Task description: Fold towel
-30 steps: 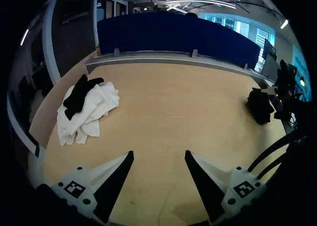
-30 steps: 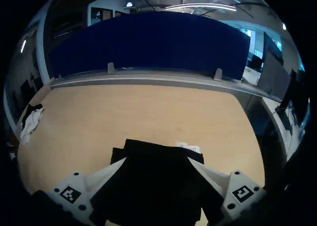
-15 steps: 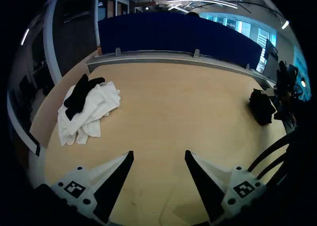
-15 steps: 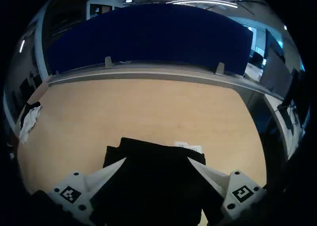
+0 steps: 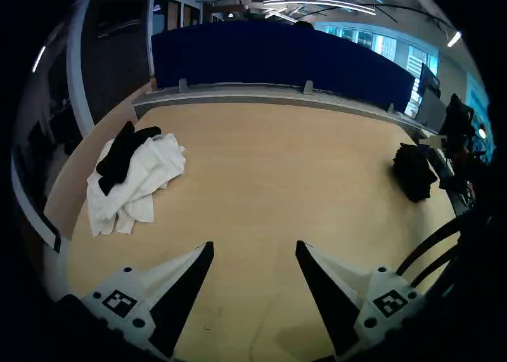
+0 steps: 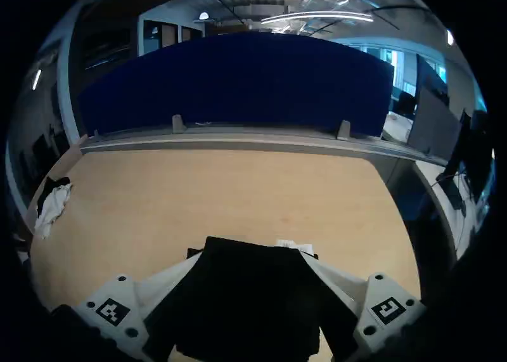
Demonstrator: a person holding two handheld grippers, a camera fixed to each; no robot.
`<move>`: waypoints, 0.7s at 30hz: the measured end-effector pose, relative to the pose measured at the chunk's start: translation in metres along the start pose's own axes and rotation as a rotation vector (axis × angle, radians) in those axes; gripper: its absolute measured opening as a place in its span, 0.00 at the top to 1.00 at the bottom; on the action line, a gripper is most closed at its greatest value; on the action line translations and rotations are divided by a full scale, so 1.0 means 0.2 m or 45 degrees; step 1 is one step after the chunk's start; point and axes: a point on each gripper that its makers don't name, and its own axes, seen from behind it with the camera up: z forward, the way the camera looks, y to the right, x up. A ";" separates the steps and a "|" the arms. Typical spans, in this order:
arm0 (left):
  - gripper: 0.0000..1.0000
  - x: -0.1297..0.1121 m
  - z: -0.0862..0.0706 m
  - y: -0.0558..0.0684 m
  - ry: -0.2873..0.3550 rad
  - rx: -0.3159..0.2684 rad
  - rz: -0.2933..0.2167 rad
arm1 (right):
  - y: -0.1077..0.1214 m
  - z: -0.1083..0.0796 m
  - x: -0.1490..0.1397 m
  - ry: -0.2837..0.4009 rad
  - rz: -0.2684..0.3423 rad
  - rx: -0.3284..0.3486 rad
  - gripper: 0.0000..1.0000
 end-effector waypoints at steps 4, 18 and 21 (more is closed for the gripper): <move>0.04 0.01 0.00 0.00 0.011 -0.008 0.004 | -0.04 -0.05 0.00 0.023 0.010 0.003 0.00; 0.04 0.06 0.01 0.04 0.056 -0.067 0.021 | -0.18 -0.39 -0.06 0.174 0.060 -0.036 0.00; 0.04 0.09 0.02 0.05 0.072 -0.080 0.031 | -0.20 -0.48 -0.06 0.228 0.079 -0.049 0.00</move>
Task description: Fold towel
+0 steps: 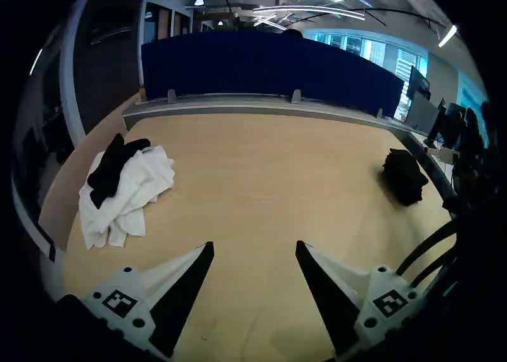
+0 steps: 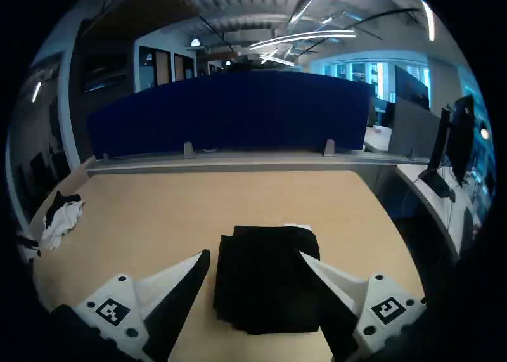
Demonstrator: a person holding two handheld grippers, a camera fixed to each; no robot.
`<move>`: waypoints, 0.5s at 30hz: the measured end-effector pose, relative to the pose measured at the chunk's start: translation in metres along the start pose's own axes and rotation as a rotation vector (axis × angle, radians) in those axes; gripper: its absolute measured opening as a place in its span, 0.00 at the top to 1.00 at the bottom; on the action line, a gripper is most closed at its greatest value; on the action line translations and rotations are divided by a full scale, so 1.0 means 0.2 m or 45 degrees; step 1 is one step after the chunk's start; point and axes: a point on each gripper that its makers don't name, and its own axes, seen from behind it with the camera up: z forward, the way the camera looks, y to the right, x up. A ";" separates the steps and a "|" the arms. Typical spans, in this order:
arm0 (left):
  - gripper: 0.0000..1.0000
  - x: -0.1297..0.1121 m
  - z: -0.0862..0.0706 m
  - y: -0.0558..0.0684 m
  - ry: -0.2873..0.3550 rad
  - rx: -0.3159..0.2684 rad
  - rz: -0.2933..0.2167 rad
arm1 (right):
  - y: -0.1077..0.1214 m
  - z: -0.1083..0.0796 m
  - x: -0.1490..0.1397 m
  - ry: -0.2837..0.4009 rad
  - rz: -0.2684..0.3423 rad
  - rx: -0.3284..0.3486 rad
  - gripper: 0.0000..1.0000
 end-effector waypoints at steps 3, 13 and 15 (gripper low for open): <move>0.04 0.03 0.01 0.01 0.018 -0.013 0.009 | -0.03 -0.08 0.02 0.051 0.024 -0.008 0.00; 0.04 0.10 0.01 0.04 0.071 -0.039 -0.003 | -0.11 -0.29 0.02 0.147 0.054 -0.022 0.00; 0.04 0.12 0.02 0.04 0.084 -0.044 -0.005 | -0.11 -0.33 0.03 0.171 0.054 -0.034 0.00</move>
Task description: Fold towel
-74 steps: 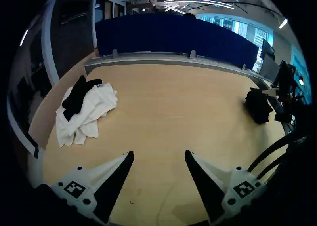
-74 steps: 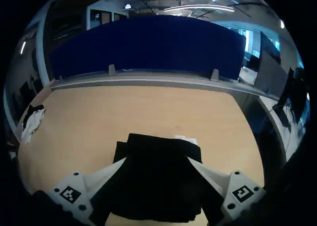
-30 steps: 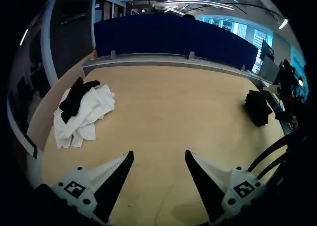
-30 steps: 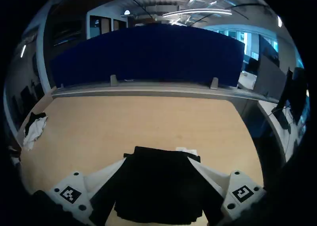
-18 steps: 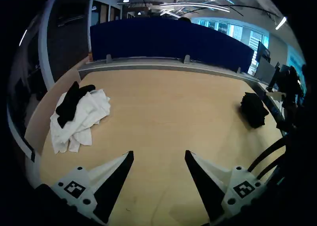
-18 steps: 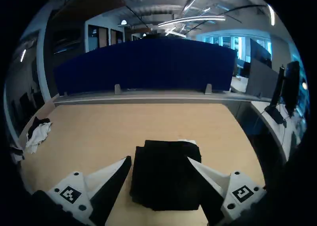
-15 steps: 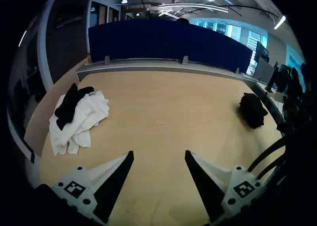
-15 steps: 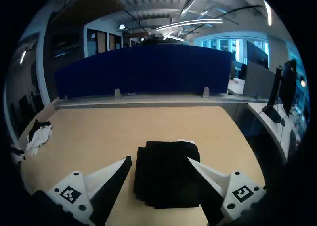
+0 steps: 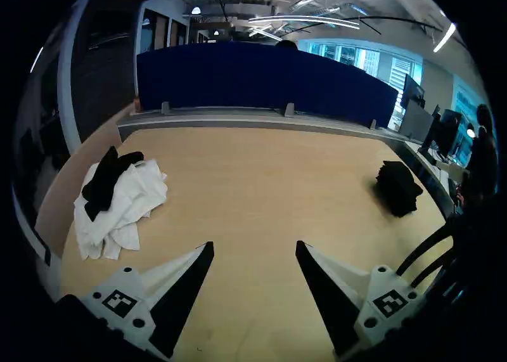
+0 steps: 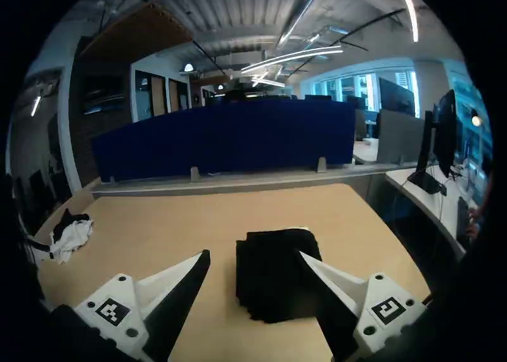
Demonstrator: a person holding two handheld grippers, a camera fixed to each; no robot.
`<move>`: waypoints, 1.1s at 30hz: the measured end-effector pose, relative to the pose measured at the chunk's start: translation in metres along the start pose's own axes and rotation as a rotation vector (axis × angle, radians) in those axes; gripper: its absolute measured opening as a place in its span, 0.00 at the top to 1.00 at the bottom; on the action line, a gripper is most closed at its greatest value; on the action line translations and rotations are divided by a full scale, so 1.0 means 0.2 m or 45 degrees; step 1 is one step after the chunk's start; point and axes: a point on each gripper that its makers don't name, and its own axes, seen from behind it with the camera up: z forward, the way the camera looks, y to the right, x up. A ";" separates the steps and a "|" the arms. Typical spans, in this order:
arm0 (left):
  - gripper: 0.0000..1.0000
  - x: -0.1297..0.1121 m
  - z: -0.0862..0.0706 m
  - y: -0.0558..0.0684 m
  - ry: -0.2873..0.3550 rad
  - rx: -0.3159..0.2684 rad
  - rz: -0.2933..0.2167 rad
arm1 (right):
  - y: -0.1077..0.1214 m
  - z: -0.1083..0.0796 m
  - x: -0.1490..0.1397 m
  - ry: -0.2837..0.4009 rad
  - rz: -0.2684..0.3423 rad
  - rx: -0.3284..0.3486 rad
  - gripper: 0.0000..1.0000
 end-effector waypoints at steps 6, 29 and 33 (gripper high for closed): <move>0.04 0.07 0.01 0.01 0.049 -0.011 0.008 | -0.03 -0.08 0.05 0.084 -0.007 -0.010 0.00; 0.04 0.63 -0.03 -0.05 0.497 0.001 -0.013 | -0.07 -0.13 0.07 0.135 -0.034 0.002 0.00; 0.04 0.73 -0.08 -0.01 0.586 -0.033 -0.030 | -0.08 -0.12 0.09 0.152 -0.035 0.010 0.00</move>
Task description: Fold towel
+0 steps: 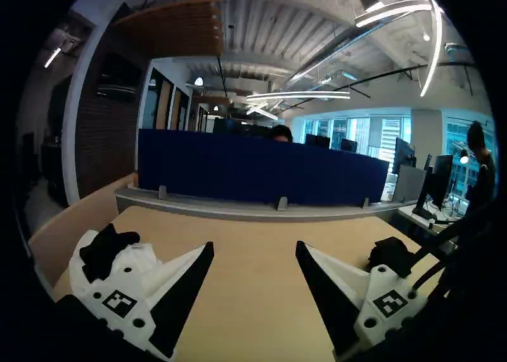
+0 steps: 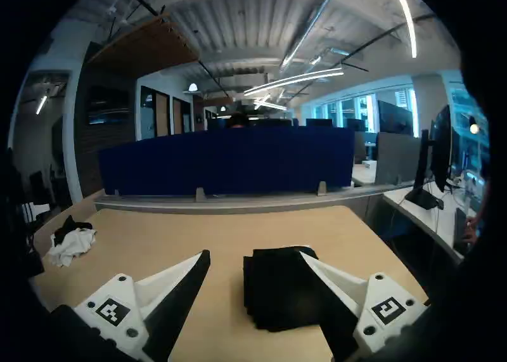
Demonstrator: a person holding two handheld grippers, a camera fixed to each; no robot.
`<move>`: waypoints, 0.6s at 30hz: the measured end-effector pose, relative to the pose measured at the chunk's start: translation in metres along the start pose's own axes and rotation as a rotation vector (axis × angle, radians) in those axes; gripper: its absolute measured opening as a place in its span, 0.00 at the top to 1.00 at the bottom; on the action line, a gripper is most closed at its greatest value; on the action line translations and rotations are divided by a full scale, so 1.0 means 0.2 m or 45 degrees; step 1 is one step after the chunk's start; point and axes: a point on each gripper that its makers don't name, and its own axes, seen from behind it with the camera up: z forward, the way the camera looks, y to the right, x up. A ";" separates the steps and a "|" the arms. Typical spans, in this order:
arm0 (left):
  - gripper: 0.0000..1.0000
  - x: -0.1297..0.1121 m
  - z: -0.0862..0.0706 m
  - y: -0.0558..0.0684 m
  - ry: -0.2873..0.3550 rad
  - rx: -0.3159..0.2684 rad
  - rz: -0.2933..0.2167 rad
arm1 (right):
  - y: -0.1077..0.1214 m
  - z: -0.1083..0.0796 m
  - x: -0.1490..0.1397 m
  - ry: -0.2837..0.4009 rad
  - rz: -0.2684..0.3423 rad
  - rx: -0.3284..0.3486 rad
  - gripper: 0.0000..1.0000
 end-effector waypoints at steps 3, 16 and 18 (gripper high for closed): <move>0.04 0.06 0.00 0.02 0.069 -0.011 -0.003 | 0.00 0.00 0.01 0.013 0.006 -0.002 0.00; 0.04 0.12 0.01 -0.02 0.113 0.017 0.000 | -0.01 0.01 0.03 0.036 0.006 0.005 0.00; 0.04 0.11 0.01 -0.02 0.113 0.018 0.000 | 0.00 0.01 0.04 0.041 0.005 -0.002 0.00</move>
